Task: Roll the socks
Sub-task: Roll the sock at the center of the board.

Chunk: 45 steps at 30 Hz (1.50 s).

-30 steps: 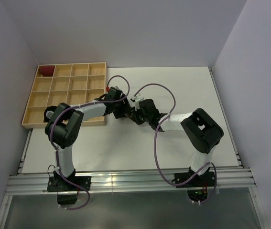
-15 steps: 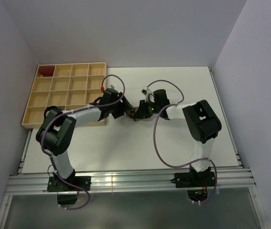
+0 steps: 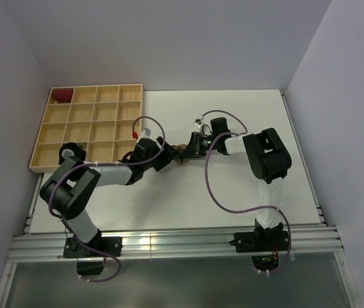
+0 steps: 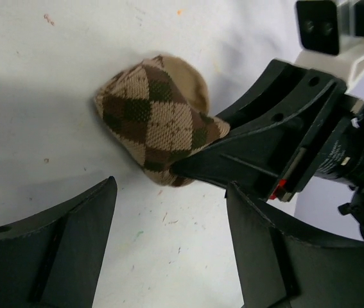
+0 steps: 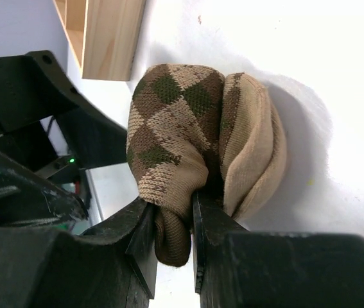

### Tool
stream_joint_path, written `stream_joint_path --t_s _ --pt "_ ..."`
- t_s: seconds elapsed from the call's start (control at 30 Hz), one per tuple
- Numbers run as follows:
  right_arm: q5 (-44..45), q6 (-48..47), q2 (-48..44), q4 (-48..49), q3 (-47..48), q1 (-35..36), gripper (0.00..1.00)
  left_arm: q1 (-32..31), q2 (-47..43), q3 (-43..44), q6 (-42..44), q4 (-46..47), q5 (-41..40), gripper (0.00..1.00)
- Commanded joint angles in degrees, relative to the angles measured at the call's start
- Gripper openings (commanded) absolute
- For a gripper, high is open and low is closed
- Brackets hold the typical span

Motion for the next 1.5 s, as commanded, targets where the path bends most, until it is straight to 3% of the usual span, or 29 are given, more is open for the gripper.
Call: stream_joint_path --t_s 0.0,0.1,0.2,0.6,0.8,0.97,1.03,1.13,1.17,1.27,1.47 --pt "1.72 0.85 4.48 -10.81 -0.92 0.53 0.0 0.0 0.98 -2.65 -2.72 11.06 -3.39 0.75" --pt "1.63 1.29 4.92 -11.07 -0.57 0.53 0.0 0.0 2.3 -5.03 -3.52 18.71 -4.35 0.76" --pt "1.72 1.46 5.45 -12.04 0.05 0.44 0.0 0.0 3.7 -4.86 -4.31 20.47 -4.71 0.76" --pt "1.63 2.08 6.68 -13.27 0.14 0.44 0.0 0.26 10.38 -2.49 -5.36 19.34 -6.47 0.74" --pt "1.72 1.99 6.59 -14.15 0.14 0.44 0.0 0.17 11.79 -1.96 -6.25 15.74 -5.24 0.61" --pt "2.42 1.73 5.45 -13.97 0.05 0.61 0.01 0.17 12.32 -1.7 -6.51 9.42 -4.71 0.43" --pt "3.91 0.33 3.7 -13.97 -0.56 0.79 0.04 0.17 12.41 -1.26 -6.42 7.39 -4.53 0.32" --pt "7.95 -1.96 -0.42 -14.24 -1.97 1.32 0.17 0.17 12.85 0.76 -5.64 1.51 -3.83 0.25" --pt "9.44 -2.4 -2.01 -14.24 -2.67 1.67 0.27 0.17 13.11 1.9 -4.33 -3.2 -3.39 0.25" --pt "17.26 -3.98 -9.3 -13.36 -5.83 2.37 0.41 0.08 14.17 4.63 -2.83 -8.68 -1.9 0.24" --pt "32.44 -8.11 -24.5 -8.8 -12.16 4.21 0.57 0.08 14.17 7.79 0.33 -16.6 -1.54 0.24"
